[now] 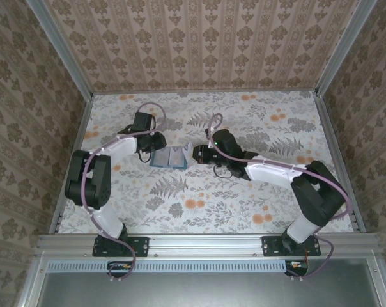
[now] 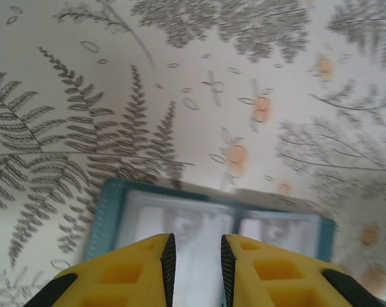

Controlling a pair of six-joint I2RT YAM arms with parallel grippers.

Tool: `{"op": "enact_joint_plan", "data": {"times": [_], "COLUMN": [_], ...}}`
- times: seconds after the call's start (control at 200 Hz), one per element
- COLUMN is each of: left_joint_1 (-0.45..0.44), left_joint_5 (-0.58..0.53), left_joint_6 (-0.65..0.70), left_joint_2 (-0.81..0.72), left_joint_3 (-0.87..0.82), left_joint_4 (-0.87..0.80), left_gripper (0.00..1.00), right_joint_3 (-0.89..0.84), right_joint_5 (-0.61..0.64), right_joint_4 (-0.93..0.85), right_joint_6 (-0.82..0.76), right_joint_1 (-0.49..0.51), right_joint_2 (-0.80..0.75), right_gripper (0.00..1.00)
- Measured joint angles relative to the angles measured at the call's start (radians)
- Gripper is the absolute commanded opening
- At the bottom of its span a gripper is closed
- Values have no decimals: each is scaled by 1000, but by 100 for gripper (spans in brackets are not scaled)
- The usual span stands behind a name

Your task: Put the credit cards into the card holder

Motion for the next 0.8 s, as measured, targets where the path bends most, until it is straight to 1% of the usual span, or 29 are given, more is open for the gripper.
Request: {"op": "enact_joint_plan", "data": {"times": [0.145, 0.21, 0.295, 0.435, 0.65, 0.8], "left_joint_1": [9, 8, 8, 6, -23, -45], "left_joint_5": [18, 30, 44, 66, 93, 104], "left_joint_6": [32, 48, 58, 59, 53, 45], "left_joint_2": [127, 174, 201, 198, 106, 69], "left_joint_3": [124, 176, 193, 153, 19, -30], "left_joint_4": [-60, -75, -82, -72, -32, -29], "left_gripper": [29, 29, 29, 29, 29, 29], "right_joint_3": [61, 70, 71, 77, 84, 114], "right_joint_5": [24, 30, 38, 60, 58, 55], "right_joint_4": [26, 29, 27, 19, 20, 9], "right_joint_6": [31, 38, 40, 39, 40, 39], "right_joint_1": [39, 49, 56, 56, 57, 57], "right_joint_2": [97, 115, 122, 130, 177, 211], "right_gripper": [12, 12, 13, 13, 13, 13]}}
